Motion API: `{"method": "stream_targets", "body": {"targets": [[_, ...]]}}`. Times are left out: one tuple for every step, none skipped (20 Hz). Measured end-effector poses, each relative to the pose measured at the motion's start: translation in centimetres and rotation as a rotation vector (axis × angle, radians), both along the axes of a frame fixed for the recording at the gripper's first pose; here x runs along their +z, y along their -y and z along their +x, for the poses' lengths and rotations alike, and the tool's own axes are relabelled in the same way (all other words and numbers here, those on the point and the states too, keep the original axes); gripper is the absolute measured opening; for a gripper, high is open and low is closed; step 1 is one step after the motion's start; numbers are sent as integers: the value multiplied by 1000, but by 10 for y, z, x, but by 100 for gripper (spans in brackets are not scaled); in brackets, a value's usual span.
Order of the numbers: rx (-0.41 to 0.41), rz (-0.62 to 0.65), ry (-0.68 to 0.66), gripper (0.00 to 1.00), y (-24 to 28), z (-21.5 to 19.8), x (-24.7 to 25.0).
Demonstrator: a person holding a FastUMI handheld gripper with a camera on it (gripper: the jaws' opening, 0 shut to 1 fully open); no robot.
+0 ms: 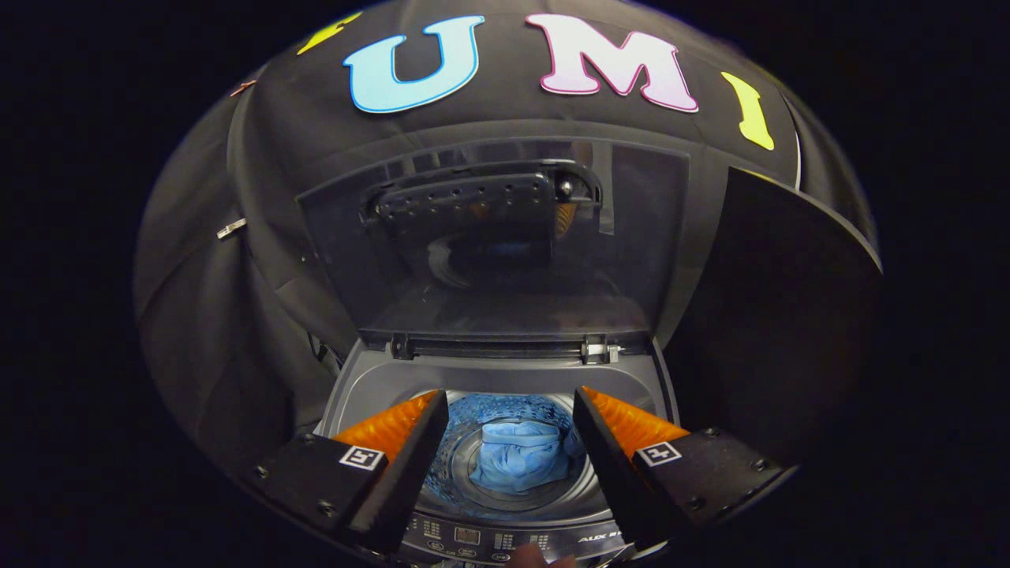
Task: Put the clothes into the washing machine and then close the washing machine lid.
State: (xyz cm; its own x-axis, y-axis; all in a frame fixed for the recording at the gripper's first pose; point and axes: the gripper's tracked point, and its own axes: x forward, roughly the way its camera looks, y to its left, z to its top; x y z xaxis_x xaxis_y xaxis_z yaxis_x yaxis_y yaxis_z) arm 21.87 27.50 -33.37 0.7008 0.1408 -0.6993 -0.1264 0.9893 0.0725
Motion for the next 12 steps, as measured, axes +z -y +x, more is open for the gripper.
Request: {"method": "stream_targets", "body": {"targets": [[6, 6, 15, 100, -1, 1, 5], [11, 13, 35, 100, -2, 4, 13], [13, 17, 57, 100, -3, 6, 22], [17, 20, 82, 100, -4, 10, 33], [17, 16, 111, 100, -3, 13, 48], [13, 3, 146, 100, -2, 20, 62], [15, -2, 183, 100, -2, 26, 78], [18, -8, 213, 100, -4, 34, 91], [20, -6, 234, 100, -6, 42, 103], [14, 3, 240, 100, -8, 50, 113], [7, 5, 240, 100, -9, 55, 121], [6, 2, 238, 100, -11, 62, 127]]}}
